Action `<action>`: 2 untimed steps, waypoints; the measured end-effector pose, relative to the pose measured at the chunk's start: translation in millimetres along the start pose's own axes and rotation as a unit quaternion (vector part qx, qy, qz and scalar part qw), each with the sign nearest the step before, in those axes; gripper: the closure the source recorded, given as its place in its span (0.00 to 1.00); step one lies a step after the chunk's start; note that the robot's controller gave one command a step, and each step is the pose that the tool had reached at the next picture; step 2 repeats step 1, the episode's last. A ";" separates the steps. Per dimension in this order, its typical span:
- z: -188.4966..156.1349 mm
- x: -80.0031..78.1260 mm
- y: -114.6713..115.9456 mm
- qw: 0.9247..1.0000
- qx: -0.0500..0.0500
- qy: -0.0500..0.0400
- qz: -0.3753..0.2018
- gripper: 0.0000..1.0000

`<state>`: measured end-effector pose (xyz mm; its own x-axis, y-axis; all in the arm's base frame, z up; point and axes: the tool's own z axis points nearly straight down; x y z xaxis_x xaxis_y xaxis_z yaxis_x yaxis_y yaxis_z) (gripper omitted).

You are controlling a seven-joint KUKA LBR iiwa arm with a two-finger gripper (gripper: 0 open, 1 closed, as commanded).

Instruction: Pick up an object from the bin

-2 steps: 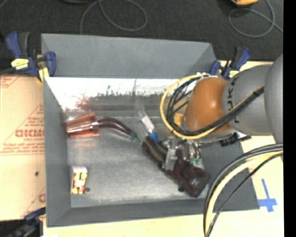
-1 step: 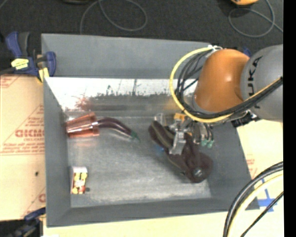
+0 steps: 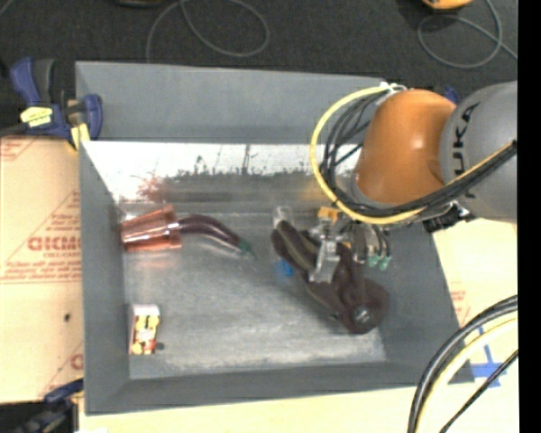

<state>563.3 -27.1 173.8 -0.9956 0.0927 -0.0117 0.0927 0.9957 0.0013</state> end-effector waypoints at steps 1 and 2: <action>-193.2 -1.1 11.4 1.000 0.001 -0.001 -0.031 1.00; -193.2 -1.1 11.4 1.000 0.001 -0.001 -0.031 1.00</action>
Offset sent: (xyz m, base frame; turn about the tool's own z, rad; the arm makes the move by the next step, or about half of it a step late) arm 0.0000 0.0000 0.0000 0.0000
